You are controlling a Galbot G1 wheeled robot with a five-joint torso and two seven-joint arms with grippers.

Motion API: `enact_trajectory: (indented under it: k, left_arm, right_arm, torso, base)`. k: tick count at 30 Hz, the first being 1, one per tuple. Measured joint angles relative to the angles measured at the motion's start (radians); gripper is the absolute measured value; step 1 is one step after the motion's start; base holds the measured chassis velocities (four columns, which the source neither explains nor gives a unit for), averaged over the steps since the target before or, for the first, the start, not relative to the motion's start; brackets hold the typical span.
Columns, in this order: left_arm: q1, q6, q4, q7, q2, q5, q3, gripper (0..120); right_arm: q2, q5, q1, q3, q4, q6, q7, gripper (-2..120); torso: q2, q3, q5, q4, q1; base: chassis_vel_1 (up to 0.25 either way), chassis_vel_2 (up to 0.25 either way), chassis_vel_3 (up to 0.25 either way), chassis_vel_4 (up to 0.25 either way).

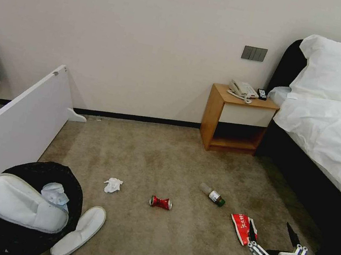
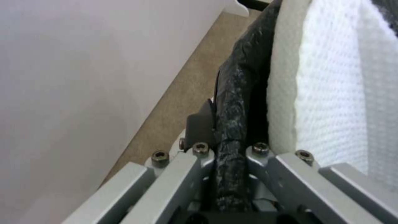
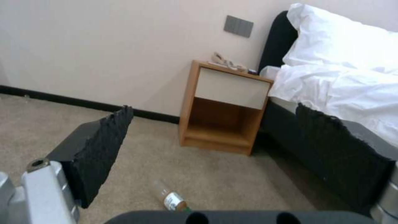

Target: Pick up the trash bin, then pick up the garbage from the floor and place it into the trash bin.

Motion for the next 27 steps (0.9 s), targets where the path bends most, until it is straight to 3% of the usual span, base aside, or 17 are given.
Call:
enact_trajectory:
  k: [27]
  left_arm:
    - [-0.001, -0.006, 0.003, 0.002, -0.009, 0.003, 0.004, 3]
  right_arm:
    - [0.003, 0.009, 0.008, 0.01, -0.005, 0.0, 0.008, 100]
  torso:
    - [0.0, 0.0, 0.0, 0.0001, 0.0]
  base:
    - [0.0, 0.0, 0.0, 0.0]
